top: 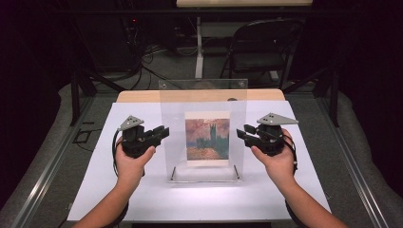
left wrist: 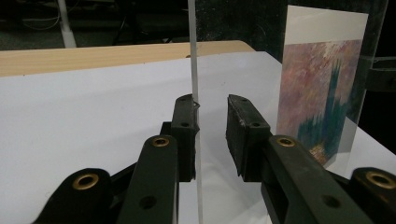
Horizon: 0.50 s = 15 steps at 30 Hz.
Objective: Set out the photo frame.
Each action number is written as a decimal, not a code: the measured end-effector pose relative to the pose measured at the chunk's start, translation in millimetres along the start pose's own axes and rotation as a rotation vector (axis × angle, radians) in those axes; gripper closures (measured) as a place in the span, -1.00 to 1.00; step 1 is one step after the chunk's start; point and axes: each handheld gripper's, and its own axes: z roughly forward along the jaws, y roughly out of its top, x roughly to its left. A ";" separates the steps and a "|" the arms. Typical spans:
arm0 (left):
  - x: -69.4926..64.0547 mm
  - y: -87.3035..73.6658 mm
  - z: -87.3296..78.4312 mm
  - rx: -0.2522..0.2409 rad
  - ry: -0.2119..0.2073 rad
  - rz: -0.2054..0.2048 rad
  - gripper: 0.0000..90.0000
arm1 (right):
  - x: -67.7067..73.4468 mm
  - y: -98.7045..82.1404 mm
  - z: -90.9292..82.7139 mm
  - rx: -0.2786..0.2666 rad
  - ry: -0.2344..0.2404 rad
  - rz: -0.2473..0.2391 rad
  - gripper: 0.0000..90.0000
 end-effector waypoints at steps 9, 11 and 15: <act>-5.0 -10.6 -13.5 -0.022 -0.036 0.016 0.64 | 6.5 -8.2 -14.1 -0.023 0.029 -0.003 0.41; -7.2 -13.0 -16.7 -0.023 -0.038 0.029 0.64 | 8.1 -10.5 -18.1 -0.026 0.036 -0.008 0.41; -12.2 -18.7 -21.9 -0.034 -0.035 0.060 0.63 | 10.9 -16.3 -24.4 -0.043 0.048 -0.007 0.42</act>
